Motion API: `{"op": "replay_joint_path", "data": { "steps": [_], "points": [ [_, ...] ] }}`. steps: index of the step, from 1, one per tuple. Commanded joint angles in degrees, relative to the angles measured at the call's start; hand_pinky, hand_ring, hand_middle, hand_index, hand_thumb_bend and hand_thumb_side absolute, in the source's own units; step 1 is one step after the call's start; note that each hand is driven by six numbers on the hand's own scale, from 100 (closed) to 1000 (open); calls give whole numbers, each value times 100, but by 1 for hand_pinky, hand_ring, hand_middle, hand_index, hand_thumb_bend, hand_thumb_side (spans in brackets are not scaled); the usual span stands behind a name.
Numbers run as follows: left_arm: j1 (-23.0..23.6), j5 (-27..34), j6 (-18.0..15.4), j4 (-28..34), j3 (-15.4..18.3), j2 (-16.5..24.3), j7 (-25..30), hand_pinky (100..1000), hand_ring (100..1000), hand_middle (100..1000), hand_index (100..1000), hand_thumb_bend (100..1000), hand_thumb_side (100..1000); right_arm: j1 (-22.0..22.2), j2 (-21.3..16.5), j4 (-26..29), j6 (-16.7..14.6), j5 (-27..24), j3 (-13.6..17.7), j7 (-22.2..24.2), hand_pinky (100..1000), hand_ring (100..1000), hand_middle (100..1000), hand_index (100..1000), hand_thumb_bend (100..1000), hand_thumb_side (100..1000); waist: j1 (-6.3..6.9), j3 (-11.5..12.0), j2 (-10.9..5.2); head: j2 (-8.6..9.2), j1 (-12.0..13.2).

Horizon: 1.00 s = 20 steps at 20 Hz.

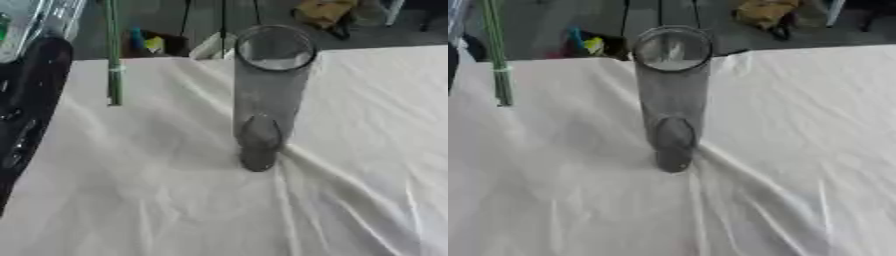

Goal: Arrange flowers into the vase.

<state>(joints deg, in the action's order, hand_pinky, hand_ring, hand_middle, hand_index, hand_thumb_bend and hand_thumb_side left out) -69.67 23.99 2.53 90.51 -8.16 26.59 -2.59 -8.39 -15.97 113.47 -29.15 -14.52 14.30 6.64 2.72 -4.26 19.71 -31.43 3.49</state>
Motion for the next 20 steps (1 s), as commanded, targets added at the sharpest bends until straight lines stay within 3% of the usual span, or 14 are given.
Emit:
{"op": "replay_joint_path", "data": {
  "steps": [1,8,20],
  "points": [
    [-140,248,-226,188,99,75,-242,100,100,100,372,100,672,-47,-115,112,-9,-8,5,41,792,923,314,486,100,998,74,-15,-134,95,2],
    [-229,749,-692,267,-23,43,-758,100,100,100,372,100,681,-69,-139,112,-40,-16,-37,74,790,918,314,486,100,995,94,-51,-115,130,-56],
    [-446,1006,-977,546,-12,56,-1286,100,100,100,372,100,665,-41,-181,112,-50,-66,-81,141,790,918,313,486,100,996,126,-62,-159,124,-7]
  ]
}}
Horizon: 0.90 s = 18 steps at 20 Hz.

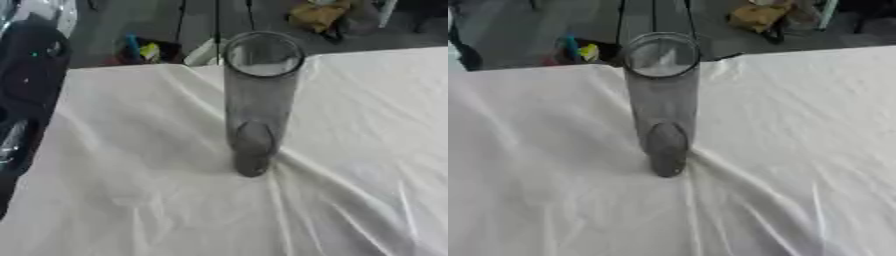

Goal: Arrange flowers into the vase.

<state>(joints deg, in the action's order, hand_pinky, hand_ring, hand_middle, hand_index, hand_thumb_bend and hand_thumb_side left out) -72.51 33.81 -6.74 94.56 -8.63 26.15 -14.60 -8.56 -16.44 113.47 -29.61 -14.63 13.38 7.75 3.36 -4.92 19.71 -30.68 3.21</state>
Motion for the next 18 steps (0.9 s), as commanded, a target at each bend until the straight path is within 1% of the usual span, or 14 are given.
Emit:
{"op": "replay_joint_path", "data": {
  "steps": [1,4,7,10,11,15,18],
  "points": [
    [-162,14,-65,173,36,116,-106,100,100,100,373,100,663,-17,-132,112,0,-54,11,34,791,920,313,486,100,996,61,10,-162,46,16],
    [-140,-18,-60,245,9,160,-125,100,100,100,372,100,655,-14,-130,112,9,-52,10,41,790,919,313,486,100,996,61,23,-169,32,6],
    [-86,-82,76,254,-59,208,-7,100,100,100,371,100,644,-10,-129,112,13,-53,10,45,791,920,313,487,100,996,60,28,-172,24,-6],
    [-22,-193,239,247,-94,271,162,100,100,100,370,100,633,-3,-124,112,11,-49,17,42,791,920,313,487,100,996,57,32,-175,73,-32],
    [1,-233,288,242,-102,296,215,100,100,100,370,100,629,-3,-123,112,13,-47,19,41,791,921,313,487,100,996,58,36,-176,116,-55],
    [102,-373,416,223,-128,392,412,100,100,100,369,100,618,-10,-120,112,27,-45,27,30,791,922,314,487,100,997,59,58,-175,404,-179],
    [148,-420,486,197,-142,422,533,100,100,100,369,100,611,-16,-126,112,25,-50,28,23,791,920,314,487,100,997,60,61,-175,499,-218]
  ]
}}
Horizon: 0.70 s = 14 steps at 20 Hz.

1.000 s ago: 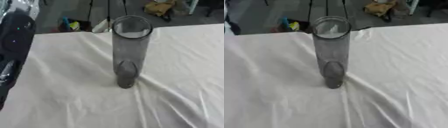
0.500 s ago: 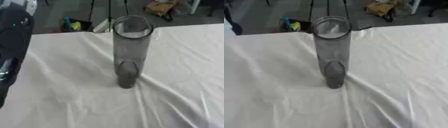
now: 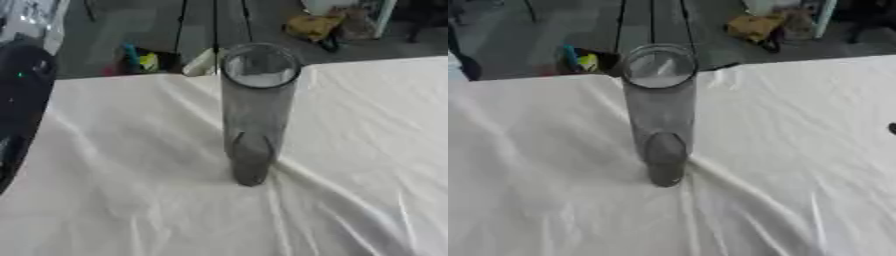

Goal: Arrange flowers into the vase.

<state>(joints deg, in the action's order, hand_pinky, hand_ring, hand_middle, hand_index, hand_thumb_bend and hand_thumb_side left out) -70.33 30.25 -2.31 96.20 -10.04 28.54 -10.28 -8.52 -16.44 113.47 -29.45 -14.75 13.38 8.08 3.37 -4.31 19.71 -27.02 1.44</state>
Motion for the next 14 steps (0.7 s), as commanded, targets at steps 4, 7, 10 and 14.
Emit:
{"op": "replay_joint_path", "data": {
  "steps": [4,7,10,14],
  "points": [
    [-46,-152,37,22,-26,204,193,100,100,100,369,100,606,-23,-127,112,11,-43,27,-12,791,921,314,487,100,997,62,-2,-176,191,-66],
    [-19,-247,-6,23,-67,247,246,100,100,100,369,100,593,-25,-129,112,16,-44,26,-8,791,922,314,487,100,998,67,1,-176,250,-90],
    [33,-407,-67,3,-138,317,324,100,100,100,368,100,582,-28,-126,112,29,-36,25,0,792,925,314,488,100,999,74,5,-169,296,-116],
    [78,-625,-192,-49,-204,340,363,100,100,100,368,100,582,-43,-126,112,32,-37,20,3,792,924,314,487,100,999,79,2,-157,329,-135]
  ]
}}
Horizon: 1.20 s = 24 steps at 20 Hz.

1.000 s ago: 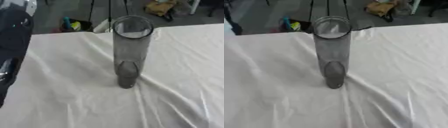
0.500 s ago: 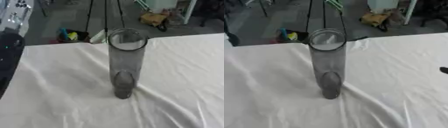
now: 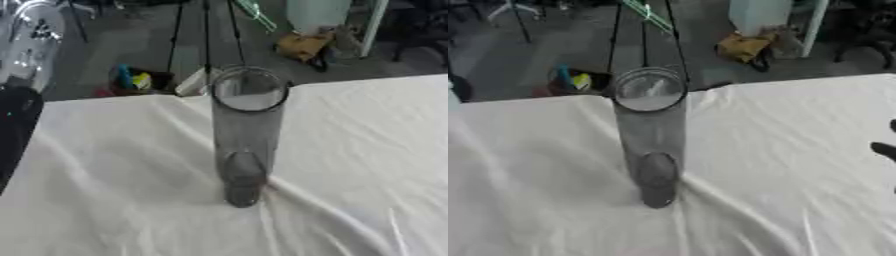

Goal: Arrange flowers into the vase.

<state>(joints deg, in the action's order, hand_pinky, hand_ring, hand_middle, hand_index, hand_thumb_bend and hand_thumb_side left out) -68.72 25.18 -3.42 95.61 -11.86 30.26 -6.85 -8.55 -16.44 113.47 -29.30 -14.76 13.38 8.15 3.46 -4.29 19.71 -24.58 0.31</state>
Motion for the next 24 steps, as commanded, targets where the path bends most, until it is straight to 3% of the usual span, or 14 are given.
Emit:
{"op": "replay_joint_path", "data": {
  "steps": [1,10,24],
  "points": [
    [-81,-142,-113,0,-31,160,12,100,100,100,368,100,582,-41,-125,112,17,-37,19,-2,792,924,313,487,100,999,69,-1,-154,87,-23],
    [-45,-281,-59,-48,-130,156,92,100,100,100,367,100,574,-60,-102,112,35,-10,19,14,793,930,313,488,100,1000,75,8,-118,7,-13],
    [-46,-528,569,-39,-159,172,314,100,100,100,364,100,566,-73,-85,112,82,12,7,39,796,937,313,489,100,1000,75,51,-107,-319,-5]
  ]
}}
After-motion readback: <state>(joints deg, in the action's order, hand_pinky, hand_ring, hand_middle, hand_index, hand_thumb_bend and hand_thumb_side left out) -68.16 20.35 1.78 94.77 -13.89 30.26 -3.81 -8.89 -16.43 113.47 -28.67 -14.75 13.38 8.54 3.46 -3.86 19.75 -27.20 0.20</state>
